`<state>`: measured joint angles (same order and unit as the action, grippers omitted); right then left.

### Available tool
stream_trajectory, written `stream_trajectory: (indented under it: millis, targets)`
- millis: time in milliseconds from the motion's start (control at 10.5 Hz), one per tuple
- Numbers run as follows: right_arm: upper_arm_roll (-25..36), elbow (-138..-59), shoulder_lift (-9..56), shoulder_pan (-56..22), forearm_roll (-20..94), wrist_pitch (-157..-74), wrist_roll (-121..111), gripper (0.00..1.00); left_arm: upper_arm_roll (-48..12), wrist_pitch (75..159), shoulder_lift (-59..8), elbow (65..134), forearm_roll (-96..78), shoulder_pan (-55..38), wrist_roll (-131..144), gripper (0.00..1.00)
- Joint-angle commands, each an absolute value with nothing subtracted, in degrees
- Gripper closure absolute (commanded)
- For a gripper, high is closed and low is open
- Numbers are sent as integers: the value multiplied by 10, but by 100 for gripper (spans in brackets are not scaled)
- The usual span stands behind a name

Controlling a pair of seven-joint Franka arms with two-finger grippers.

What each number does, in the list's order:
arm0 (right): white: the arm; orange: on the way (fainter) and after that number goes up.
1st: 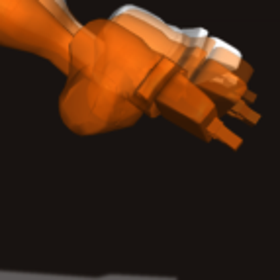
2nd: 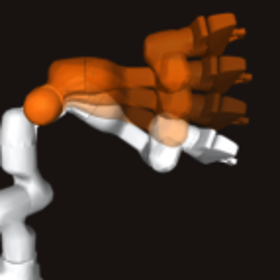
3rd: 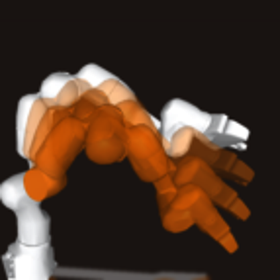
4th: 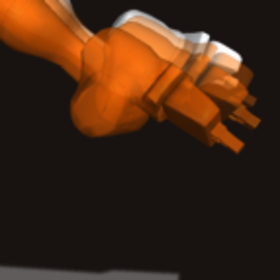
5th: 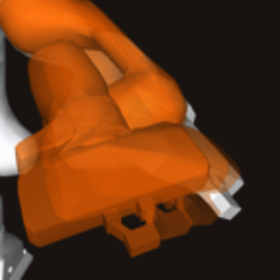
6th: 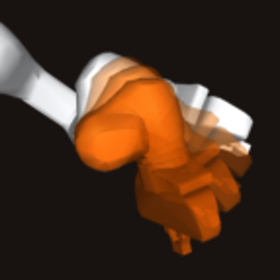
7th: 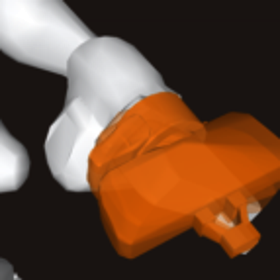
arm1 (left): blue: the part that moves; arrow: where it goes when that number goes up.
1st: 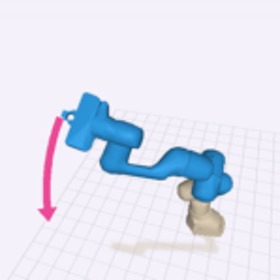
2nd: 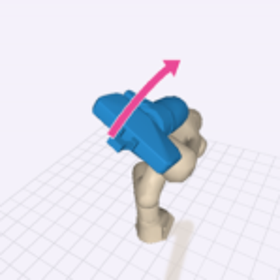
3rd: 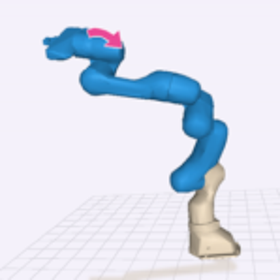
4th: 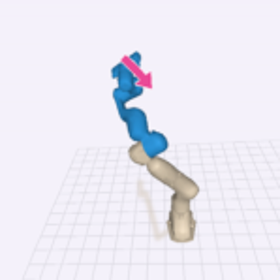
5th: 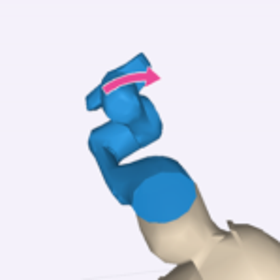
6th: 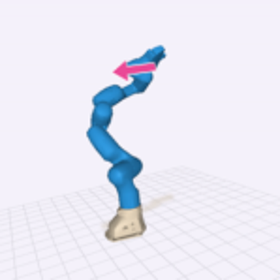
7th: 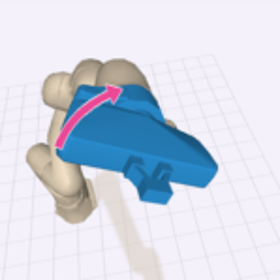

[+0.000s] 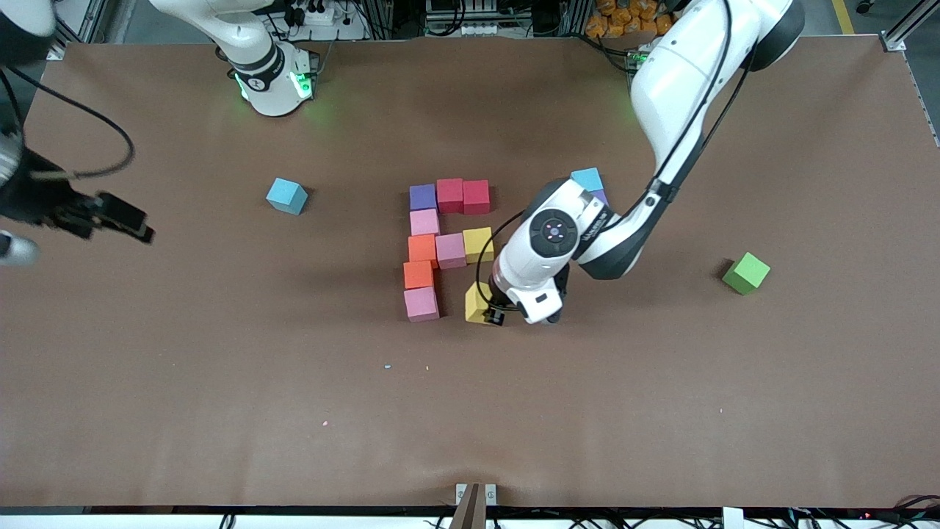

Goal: Arrange 11 blocks into digit 3
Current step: 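Release the pink cube and withdraw the right gripper from the cluster, then carry the yellow cube with the left gripper beside the pink cube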

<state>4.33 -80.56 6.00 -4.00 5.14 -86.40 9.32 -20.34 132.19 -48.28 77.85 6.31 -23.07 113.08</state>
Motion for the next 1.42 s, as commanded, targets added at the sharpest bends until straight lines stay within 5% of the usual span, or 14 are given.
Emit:
stream_trajectory:
  millis: [0, 285, 760, 1139, 1329]
  targets:
    - [59, -863, 3, -18, 41, -852, 60, 0, -164, 1324, -503, 755, 55, -272, 1114, 100]
    - [114, -930, -46, -81, 11, -885, 25, 0, -160, 1355, -510, 747, 41, -280, 1138, 100]
    - [114, -925, -38, -95, -7, -884, -20, 0, -160, 1437, -539, 736, 25, -289, 1245, 100]
    - [72, -891, -16, -63, -6, -879, -65, 0, -160, 1429, -533, 739, 10, -281, 1240, 100]
    - [63, -868, -1, -54, -6, -879, -69, 0, -162, 1352, -528, 737, 14, -279, 1220, 100]
